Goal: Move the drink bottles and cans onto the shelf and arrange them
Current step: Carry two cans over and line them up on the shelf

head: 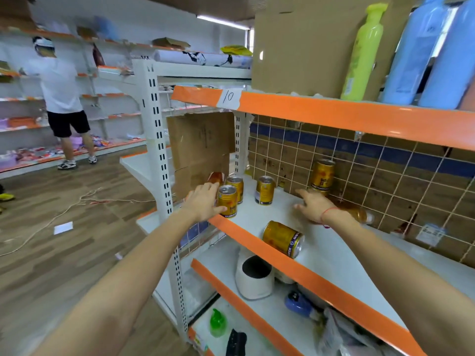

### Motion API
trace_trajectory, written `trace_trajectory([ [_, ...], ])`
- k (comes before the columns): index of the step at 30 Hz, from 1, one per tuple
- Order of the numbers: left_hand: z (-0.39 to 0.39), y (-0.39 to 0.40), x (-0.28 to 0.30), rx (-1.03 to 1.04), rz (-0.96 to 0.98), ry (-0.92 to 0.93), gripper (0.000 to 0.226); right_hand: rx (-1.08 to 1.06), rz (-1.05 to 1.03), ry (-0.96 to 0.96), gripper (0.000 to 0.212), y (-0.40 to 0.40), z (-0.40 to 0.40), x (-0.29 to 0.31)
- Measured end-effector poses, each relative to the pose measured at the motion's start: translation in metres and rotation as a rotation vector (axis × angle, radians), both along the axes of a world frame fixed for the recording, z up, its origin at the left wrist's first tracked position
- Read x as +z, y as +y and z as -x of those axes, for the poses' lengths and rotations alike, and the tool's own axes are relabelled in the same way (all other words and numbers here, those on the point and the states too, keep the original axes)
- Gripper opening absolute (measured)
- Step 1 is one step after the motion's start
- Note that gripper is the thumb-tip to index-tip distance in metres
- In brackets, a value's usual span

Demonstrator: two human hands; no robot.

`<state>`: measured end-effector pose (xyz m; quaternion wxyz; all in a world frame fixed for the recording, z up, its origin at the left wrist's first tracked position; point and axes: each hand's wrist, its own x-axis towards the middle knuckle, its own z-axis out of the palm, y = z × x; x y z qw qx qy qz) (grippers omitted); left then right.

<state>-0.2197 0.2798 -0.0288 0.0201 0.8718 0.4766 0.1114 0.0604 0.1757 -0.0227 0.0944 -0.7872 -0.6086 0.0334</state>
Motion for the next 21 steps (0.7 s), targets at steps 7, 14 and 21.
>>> trace_trajectory([
  [7,-0.009,0.040,-0.001,0.065,0.060,-0.024,0.082,0.035,0.004,-0.001,0.050,0.033,-0.015,0.000],
  [14,-0.013,0.063,-0.008,0.069,0.123,0.004,0.081,0.017,0.042,-0.027,0.054,0.057,-0.024,-0.005],
  [21,-0.022,0.081,-0.006,-0.075,0.201,-0.018,0.080,0.013,0.040,0.044,0.058,0.084,-0.009,-0.007],
])
